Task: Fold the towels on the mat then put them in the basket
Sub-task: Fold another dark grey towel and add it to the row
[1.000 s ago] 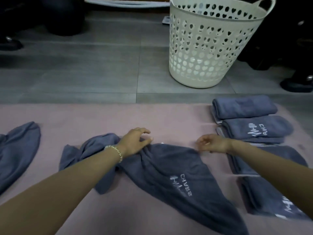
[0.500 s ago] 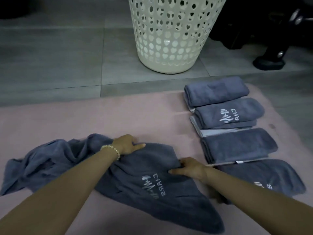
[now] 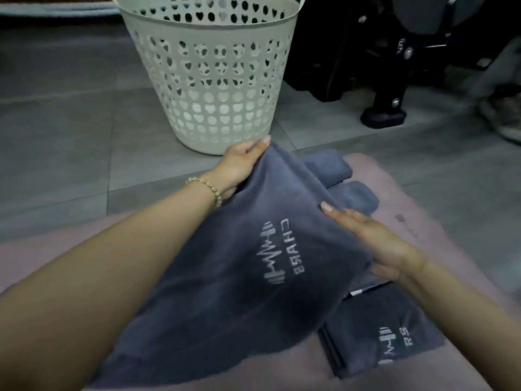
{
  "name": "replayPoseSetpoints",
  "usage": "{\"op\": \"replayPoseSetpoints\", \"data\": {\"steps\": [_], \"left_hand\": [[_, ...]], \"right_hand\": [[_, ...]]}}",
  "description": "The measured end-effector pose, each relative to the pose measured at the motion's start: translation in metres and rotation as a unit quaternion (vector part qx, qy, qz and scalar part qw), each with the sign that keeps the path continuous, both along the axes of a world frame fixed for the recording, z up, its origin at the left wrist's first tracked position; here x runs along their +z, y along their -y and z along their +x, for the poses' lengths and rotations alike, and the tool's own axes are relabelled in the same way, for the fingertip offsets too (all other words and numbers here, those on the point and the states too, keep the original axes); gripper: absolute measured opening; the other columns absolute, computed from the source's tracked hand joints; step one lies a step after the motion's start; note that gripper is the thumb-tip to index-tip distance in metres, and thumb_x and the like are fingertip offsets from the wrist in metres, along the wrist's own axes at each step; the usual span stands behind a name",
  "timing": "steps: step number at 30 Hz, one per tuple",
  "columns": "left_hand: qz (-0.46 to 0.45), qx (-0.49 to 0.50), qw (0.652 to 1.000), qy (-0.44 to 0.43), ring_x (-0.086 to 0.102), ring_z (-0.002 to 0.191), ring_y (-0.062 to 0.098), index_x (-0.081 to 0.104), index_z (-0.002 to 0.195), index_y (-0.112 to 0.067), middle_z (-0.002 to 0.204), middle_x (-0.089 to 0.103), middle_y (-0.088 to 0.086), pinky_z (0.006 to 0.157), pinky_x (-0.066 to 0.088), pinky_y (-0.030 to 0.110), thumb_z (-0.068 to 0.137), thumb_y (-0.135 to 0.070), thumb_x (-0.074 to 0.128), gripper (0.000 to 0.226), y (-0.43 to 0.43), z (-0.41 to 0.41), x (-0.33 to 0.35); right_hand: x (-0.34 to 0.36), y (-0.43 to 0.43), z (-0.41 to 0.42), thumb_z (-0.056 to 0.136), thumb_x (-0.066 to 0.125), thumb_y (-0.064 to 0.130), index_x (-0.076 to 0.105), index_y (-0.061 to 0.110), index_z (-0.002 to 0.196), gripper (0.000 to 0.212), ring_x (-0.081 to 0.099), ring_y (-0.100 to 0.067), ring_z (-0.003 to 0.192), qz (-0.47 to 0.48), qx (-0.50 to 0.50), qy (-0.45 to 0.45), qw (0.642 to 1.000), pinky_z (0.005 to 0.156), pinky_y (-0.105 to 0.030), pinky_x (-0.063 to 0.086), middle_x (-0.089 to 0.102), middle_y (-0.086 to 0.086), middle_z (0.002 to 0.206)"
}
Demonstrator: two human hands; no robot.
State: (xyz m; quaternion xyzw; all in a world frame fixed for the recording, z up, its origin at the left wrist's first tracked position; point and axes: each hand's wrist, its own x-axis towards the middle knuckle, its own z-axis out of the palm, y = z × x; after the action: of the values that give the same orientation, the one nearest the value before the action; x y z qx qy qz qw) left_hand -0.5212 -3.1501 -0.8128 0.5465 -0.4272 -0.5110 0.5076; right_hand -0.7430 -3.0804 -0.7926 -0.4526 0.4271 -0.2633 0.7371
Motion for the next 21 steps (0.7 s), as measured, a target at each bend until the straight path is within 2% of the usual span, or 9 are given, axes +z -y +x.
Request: {"op": "replayPoseSetpoints", "data": {"steps": [2, 3, 5, 7, 9, 11, 15, 19, 21], "left_hand": [[-0.035, 0.000, 0.999, -0.016, 0.059, 0.074, 0.006, 0.066, 0.090, -0.014, 0.082, 0.065, 0.000, 0.070, 0.051, 0.017, 0.096, -0.031, 0.052, 0.023, 0.032, -0.033, 0.016], [-0.046, 0.007, 0.999, -0.013, 0.058, 0.075, 0.006, 0.066, 0.090, -0.015, 0.082, 0.064, 0.000, 0.071, 0.051, 0.017, 0.096, -0.031, 0.052, 0.023, 0.047, -0.047, 0.020], [-0.068, 0.046, 0.996, 0.037, 0.056, 0.077, 0.007, 0.066, 0.091, -0.012, 0.082, 0.064, 0.002, 0.074, 0.050, 0.017, 0.096, -0.028, 0.052, 0.022, 0.075, -0.064, 0.013], [-0.078, 0.080, 0.976, 0.189, 0.058, 0.098, 0.013, 0.064, 0.112, -0.008, 0.105, 0.066, 0.007, 0.094, 0.046, 0.026, 0.097, -0.028, 0.051, 0.028, 0.091, -0.072, -0.007], [-0.048, 0.072, 0.933, 0.349, 0.042, 0.126, 0.026, 0.048, 0.135, -0.016, 0.134, 0.050, 0.008, 0.109, 0.029, 0.033, 0.097, -0.036, 0.046, 0.043, 0.084, -0.080, -0.032], [-0.076, 0.019, 0.896, 0.438, 0.038, 0.125, 0.029, 0.048, 0.134, -0.020, 0.132, 0.046, 0.008, 0.105, 0.024, 0.031, 0.098, -0.038, 0.043, 0.041, 0.058, -0.089, -0.059], [-0.119, -0.142, 0.846, 0.500, 0.047, 0.120, 0.024, 0.054, 0.130, -0.027, 0.130, 0.054, 0.000, 0.105, 0.033, 0.037, 0.088, -0.061, 0.023, 0.062, -0.001, -0.095, -0.109], [-0.077, -0.184, 0.811, 0.551, 0.019, 0.143, 0.018, 0.024, 0.147, -0.034, 0.156, 0.024, -0.004, 0.117, 0.010, 0.033, 0.091, -0.059, 0.015, 0.062, -0.013, -0.096, -0.129], [-0.060, -0.189, 0.814, 0.546, 0.011, 0.146, 0.018, 0.019, 0.148, -0.035, 0.158, 0.017, -0.005, 0.118, 0.004, 0.034, 0.099, -0.050, 0.019, 0.051, -0.011, -0.097, -0.129]], "right_hand": [[0.020, 0.017, -0.019, 0.048, 0.084, 0.042, 0.076, 0.017, 0.063, 0.030, 0.066, -0.003, 0.061, -0.032, -0.038, 0.030, 0.998, 0.054, -0.014, 0.052, 0.070, 0.004, 0.065], [0.023, 0.028, -0.028, 0.046, 0.084, 0.041, 0.077, 0.019, 0.061, 0.027, 0.066, -0.003, 0.062, -0.027, -0.049, 0.056, 0.997, 0.056, -0.014, 0.052, 0.071, 0.004, 0.067], [0.016, 0.053, -0.047, 0.072, 0.068, 0.032, 0.079, 0.016, 0.072, 0.019, 0.069, -0.008, 0.069, -0.009, -0.075, 0.101, 0.992, 0.060, -0.018, 0.055, 0.073, -0.002, 0.079], [-0.004, 0.074, -0.059, 0.089, 0.054, 0.028, 0.074, 0.010, 0.094, 0.027, 0.070, -0.017, 0.083, 0.020, -0.123, 0.058, 0.990, 0.069, -0.026, 0.058, 0.072, -0.009, 0.096], [-0.038, 0.084, -0.068, 0.093, 0.054, 0.029, 0.065, 0.005, 0.103, 0.028, 0.067, -0.025, 0.096, 0.014, -0.176, -0.014, 0.984, 0.082, -0.034, 0.055, 0.070, -0.011, 0.104], [-0.074, 0.082, -0.077, 0.090, 0.060, 0.033, 0.065, 0.003, 0.103, 0.033, 0.063, -0.028, 0.107, -0.009, -0.191, -0.075, 0.979, 0.096, -0.039, 0.049, 0.070, -0.012, 0.103], [-0.106, 0.055, -0.095, 0.067, 0.077, 0.047, 0.071, 0.006, 0.102, 0.054, 0.067, -0.020, 0.102, -0.011, -0.074, -0.135, 0.988, 0.098, -0.039, 0.049, 0.072, -0.007, 0.104], [-0.112, 0.036, -0.107, 0.070, 0.081, 0.035, 0.067, 0.018, 0.115, 0.051, 0.063, -0.005, 0.106, -0.085, 0.099, -0.272, 0.954, 0.099, -0.031, 0.048, 0.070, 0.008, 0.111], [-0.105, 0.033, -0.109, 0.073, 0.076, 0.042, 0.071, 0.014, 0.104, 0.042, 0.065, -0.006, 0.099, -0.125, 0.123, -0.305, 0.936, 0.094, -0.035, 0.051, 0.073, 0.001, 0.104]]}}
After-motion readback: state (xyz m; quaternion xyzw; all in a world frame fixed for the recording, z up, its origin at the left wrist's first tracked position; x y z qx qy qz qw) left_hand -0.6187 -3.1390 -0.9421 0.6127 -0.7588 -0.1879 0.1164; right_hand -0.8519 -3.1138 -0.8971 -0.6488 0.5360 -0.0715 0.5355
